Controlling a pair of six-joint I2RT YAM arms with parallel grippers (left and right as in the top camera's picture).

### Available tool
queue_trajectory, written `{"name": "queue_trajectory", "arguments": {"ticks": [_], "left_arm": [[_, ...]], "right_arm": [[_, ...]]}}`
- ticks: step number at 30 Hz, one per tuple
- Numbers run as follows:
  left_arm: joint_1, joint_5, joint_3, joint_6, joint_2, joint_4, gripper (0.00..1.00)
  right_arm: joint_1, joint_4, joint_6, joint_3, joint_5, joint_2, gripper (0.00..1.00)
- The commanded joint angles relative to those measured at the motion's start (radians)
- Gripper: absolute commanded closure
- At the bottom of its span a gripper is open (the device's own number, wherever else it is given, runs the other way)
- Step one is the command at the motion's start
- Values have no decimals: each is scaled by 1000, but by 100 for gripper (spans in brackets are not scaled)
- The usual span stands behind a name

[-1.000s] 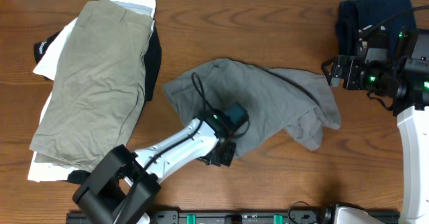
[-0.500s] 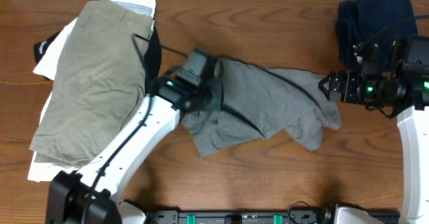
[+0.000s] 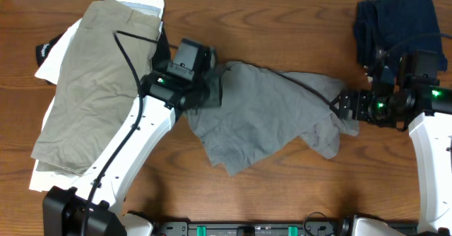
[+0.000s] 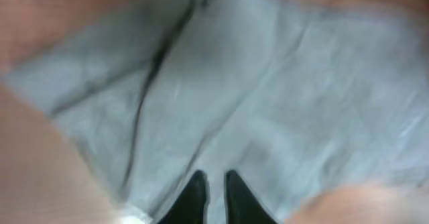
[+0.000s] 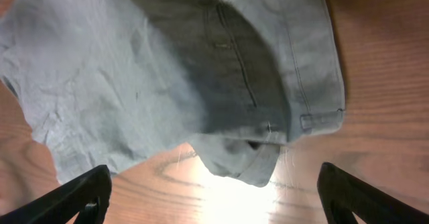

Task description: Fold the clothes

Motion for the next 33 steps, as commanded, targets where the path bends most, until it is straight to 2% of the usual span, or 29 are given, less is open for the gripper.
{"name": "queue_trajectory", "arguments": {"ticks": [1,5,10,18,27,33], "left_arm": [[-18,14,-5,113,-7,-119,66],[-60,14,-72,87,-7,-196,38],[-159,14,-218,-3,-6,-154,28],[-331,-50,-324,-69,-5,-58,25],[-369,-96,-377,-94,27,45,25],[-376,-64,-376,-34,73,62,25]], "right_arm": [[3,24,10,-4,1,2,3],[3,60,11,-4,0,2,1],[3,76,10,-3,0,2,1],[4,79,10,-3,-25,2,1],[4,79,10,-3,-34,2,1],[4,82,11,-3,-35,2,1]]}}
